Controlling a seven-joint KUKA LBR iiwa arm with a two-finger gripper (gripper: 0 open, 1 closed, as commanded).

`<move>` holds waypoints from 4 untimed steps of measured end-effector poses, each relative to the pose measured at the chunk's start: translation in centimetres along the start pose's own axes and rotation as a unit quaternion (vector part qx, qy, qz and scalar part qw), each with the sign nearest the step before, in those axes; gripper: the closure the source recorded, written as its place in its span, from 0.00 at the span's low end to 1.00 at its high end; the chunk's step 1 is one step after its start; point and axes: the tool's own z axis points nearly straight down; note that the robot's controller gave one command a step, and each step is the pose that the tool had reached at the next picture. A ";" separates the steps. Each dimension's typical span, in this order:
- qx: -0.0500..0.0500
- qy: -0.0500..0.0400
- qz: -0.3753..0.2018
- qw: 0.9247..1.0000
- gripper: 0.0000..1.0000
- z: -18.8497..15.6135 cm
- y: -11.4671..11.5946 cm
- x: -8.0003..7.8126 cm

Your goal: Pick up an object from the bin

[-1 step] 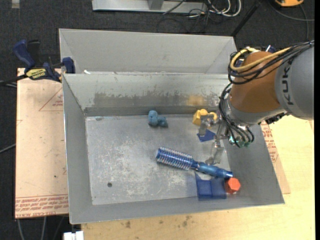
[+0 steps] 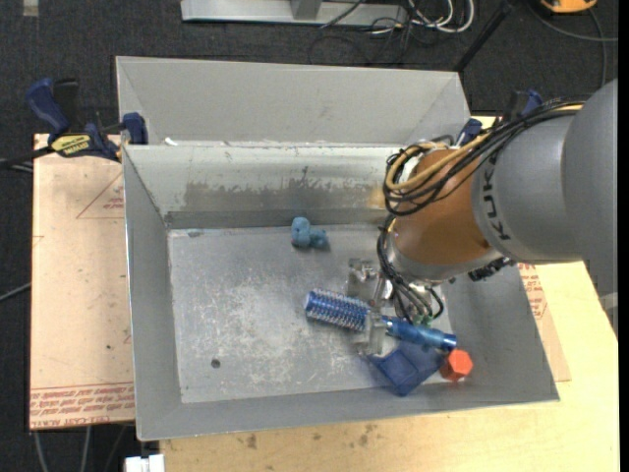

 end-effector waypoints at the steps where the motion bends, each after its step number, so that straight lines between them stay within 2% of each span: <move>1: 0.001 -0.004 -0.014 1.000 0.00 -3.5 3.0 1.5; 2: 0.001 -0.003 0.018 1.000 0.00 -3.3 4.6 1.7; 3: 0.001 -0.002 0.094 0.996 0.00 -0.3 2.9 1.3; 4: 0.001 -0.002 0.093 0.996 0.00 -0.3 3.0 1.3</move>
Offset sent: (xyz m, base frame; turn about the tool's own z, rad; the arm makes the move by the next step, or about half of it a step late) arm -0.0141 0.0269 0.0339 -0.0217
